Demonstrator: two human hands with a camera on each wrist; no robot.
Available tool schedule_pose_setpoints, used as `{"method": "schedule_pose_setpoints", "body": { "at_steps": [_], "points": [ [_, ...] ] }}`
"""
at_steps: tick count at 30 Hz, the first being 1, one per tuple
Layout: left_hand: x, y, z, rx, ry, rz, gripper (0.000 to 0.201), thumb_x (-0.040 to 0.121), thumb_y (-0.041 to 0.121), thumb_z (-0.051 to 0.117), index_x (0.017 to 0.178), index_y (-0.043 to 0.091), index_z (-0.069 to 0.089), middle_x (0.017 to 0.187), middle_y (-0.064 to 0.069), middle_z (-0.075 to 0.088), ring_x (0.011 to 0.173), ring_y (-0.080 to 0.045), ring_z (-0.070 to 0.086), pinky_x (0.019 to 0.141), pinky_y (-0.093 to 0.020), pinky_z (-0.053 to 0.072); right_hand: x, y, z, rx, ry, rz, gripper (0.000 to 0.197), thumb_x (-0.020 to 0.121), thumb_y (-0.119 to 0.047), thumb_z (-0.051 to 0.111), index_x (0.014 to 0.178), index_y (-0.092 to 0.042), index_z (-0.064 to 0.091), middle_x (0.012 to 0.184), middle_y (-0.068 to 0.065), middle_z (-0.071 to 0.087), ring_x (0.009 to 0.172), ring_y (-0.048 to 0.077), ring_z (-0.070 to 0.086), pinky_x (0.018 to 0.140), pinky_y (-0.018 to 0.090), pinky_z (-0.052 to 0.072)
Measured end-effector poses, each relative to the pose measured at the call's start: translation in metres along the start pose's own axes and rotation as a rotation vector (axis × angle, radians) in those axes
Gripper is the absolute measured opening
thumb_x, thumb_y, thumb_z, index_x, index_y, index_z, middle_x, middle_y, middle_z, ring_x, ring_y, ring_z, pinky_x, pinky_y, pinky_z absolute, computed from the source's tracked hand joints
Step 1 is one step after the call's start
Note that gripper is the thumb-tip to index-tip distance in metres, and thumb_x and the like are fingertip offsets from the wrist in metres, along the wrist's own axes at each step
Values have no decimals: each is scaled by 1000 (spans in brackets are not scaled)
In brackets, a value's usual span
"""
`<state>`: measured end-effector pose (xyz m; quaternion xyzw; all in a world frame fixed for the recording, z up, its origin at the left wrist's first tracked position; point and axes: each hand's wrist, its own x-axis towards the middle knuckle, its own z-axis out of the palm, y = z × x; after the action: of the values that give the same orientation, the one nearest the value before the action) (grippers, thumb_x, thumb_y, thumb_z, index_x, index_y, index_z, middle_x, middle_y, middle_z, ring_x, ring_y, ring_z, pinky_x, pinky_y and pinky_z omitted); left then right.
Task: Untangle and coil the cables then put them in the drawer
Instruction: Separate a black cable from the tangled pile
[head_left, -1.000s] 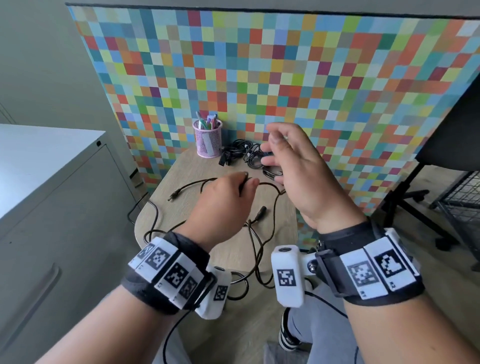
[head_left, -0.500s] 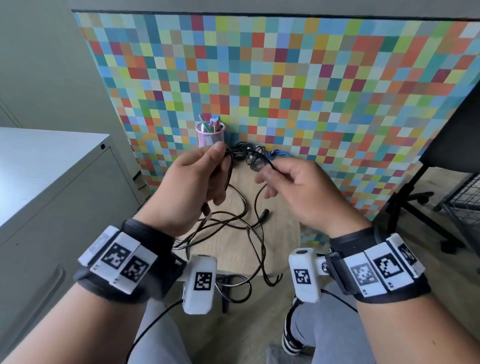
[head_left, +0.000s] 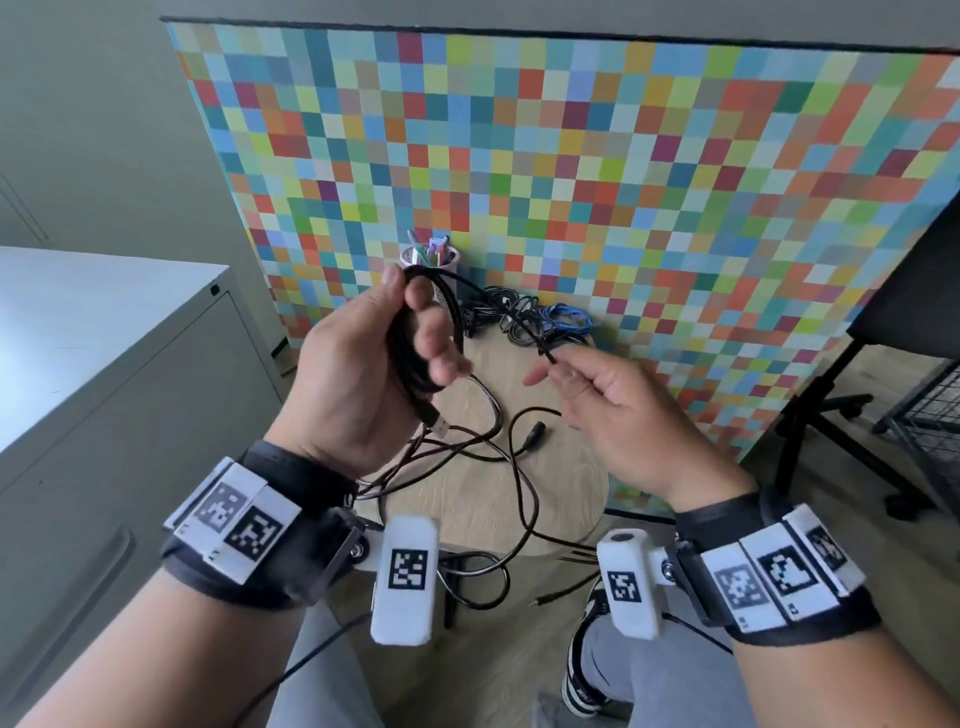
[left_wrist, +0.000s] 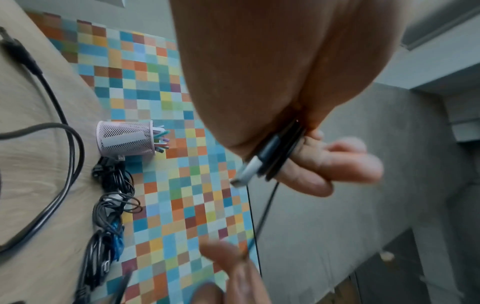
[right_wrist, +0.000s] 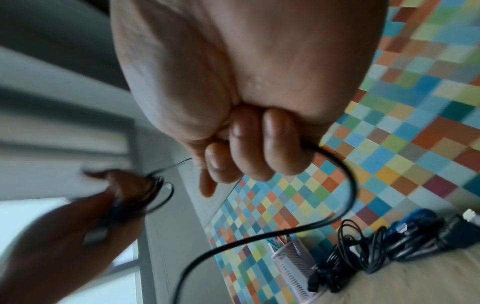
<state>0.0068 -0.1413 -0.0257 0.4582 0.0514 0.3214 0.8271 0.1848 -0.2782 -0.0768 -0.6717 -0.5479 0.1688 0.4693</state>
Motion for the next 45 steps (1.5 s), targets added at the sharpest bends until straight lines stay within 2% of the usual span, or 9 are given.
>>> {"method": "schedule_pose_setpoints", "body": {
  "at_steps": [4, 9, 12, 15, 23, 29, 34, 38, 45],
  "points": [
    [-2, -17, 10, -30, -24, 19, 35, 111, 31, 27, 88, 13, 46, 84, -14, 76, 79, -27, 77, 75, -33, 62, -3, -11, 16, -409, -166, 74, 24, 108, -42, 46, 107, -35, 69, 65, -16, 58, 63, 11, 53, 63, 33, 46],
    [-4, -38, 16, 199, -75, 15, 27, 112, 21, 30, 93, 7, 43, 108, -19, 77, 112, -32, 72, 103, -41, 54, -9, -43, 36, -660, -298, 49, 24, 106, -34, 43, 84, -31, 50, 81, -3, 59, 80, 26, 56, 59, 38, 40],
    [-2, -40, 6, 1016, -84, 99, 31, 108, 34, 37, 103, 5, 46, 99, -1, 78, 98, -14, 72, 93, -40, 54, -10, -50, 27, -528, -280, 54, 15, 104, -36, 53, 102, -34, 67, 96, -5, 71, 86, 20, 65, 69, 39, 51],
    [-3, -37, 1, 1455, -170, 76, 26, 108, 28, 44, 86, 16, 49, 72, 1, 66, 66, -15, 58, 72, -40, 48, -10, -54, 7, -459, -218, 56, 18, 96, -31, 67, 79, -30, 71, 62, -11, 59, 58, 5, 53, 54, 24, 36],
    [-9, -30, 0, 902, -289, -273, 58, 111, 40, 35, 74, 4, 62, 48, 1, 42, 46, -20, 37, 49, -22, 40, -6, -41, -23, -33, -62, -58, 5, 86, -30, 84, 88, -29, 80, 75, 14, 73, 71, 40, 65, 68, 58, 55],
    [-11, -26, -4, 362, -329, -250, 40, 105, 28, 37, 85, 5, 62, 55, -4, 37, 47, -20, 35, 73, -35, 54, -5, -32, -9, 234, -166, -97, 24, 107, -13, 50, 125, -5, 65, 77, -5, 69, 60, -1, 57, 62, 11, 46],
    [-12, -24, -6, 304, -290, -248, 40, 103, 27, 40, 80, 11, 69, 59, -4, 38, 51, -16, 35, 68, -32, 51, -8, -35, -1, 409, -327, -58, 32, 107, -27, 39, 111, 3, 49, 67, -16, 59, 48, -2, 43, 48, 11, 31],
    [-15, -22, -6, 308, -257, -245, 40, 101, 29, 41, 74, 9, 62, 54, -2, 31, 47, -14, 25, 55, -28, 41, -2, -36, 4, 174, -204, -131, 25, 107, -32, 50, 102, -11, 63, 87, -13, 73, 81, 8, 70, 79, 29, 53],
    [-20, -21, -2, 212, -245, -229, 36, 100, 34, 42, 71, 18, 57, 55, 5, 25, 45, -10, 20, 47, -25, 35, 0, -34, 7, 286, -117, -125, 28, 101, -32, 57, 96, -5, 61, 56, -19, 46, 48, -2, 39, 50, 10, 31]
  ]
}}
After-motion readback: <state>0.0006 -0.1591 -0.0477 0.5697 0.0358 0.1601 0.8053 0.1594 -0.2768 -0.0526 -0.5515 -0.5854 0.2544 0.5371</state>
